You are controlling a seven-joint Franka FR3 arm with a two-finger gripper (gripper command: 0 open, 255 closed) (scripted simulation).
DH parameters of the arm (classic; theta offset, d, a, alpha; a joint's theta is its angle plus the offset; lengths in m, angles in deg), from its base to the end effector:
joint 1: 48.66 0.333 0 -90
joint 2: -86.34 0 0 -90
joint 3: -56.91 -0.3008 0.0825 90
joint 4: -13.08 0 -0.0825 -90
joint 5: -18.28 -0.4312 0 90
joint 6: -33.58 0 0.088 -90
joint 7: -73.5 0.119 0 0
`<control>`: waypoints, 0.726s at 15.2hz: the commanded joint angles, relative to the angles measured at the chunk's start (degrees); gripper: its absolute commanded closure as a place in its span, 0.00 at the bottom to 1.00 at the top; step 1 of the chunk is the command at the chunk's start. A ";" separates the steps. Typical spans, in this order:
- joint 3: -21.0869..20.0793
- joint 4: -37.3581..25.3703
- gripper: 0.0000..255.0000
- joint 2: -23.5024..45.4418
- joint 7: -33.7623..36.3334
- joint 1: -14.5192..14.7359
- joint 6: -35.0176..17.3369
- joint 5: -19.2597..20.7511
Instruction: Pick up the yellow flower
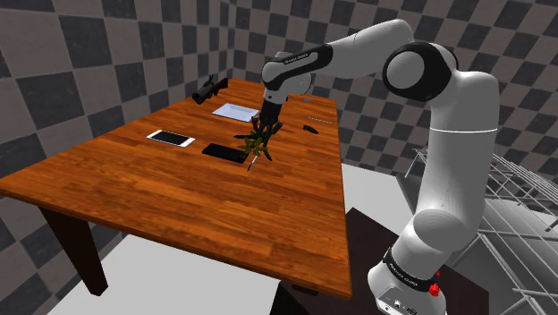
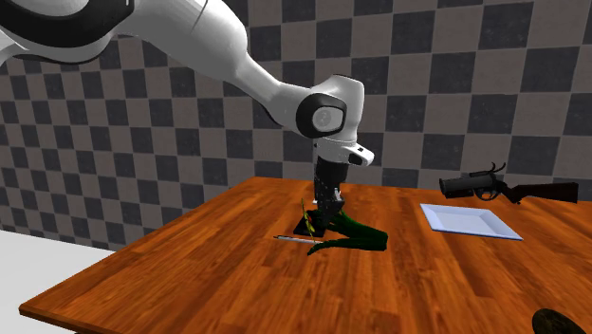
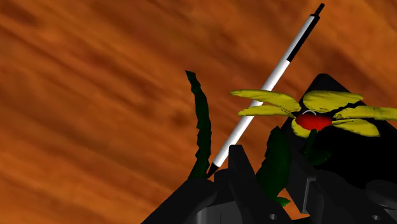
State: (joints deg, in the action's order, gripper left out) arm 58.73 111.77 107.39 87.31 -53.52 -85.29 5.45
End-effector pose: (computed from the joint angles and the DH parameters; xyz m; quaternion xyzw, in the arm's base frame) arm 0.6844 -0.0650 0.3228 -0.9689 0.2297 0.0129 0.0911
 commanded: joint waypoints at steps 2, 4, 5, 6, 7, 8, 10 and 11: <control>0.02 -0.37 1.00 -0.26 0.15 0.01 0.64 0.08; 0.07 -1.14 1.00 -0.81 0.43 0.00 1.93 0.23; 0.09 -1.54 1.00 -1.07 0.56 0.00 2.59 0.31; 0.11 -1.96 1.00 -1.32 0.70 0.00 3.24 0.38; 0.13 -2.39 1.00 -1.56 0.83 -0.01 3.91 0.45; 0.15 -2.84 1.00 -1.79 0.97 -0.01 4.57 0.52; 0.19 -3.77 1.00 -2.22 1.23 -0.03 5.91 0.65; 0.20 -4.27 1.00 -2.42 1.37 -0.04 6.59 0.71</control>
State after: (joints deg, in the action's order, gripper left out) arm 58.92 107.97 105.20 88.52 -53.56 -79.36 6.09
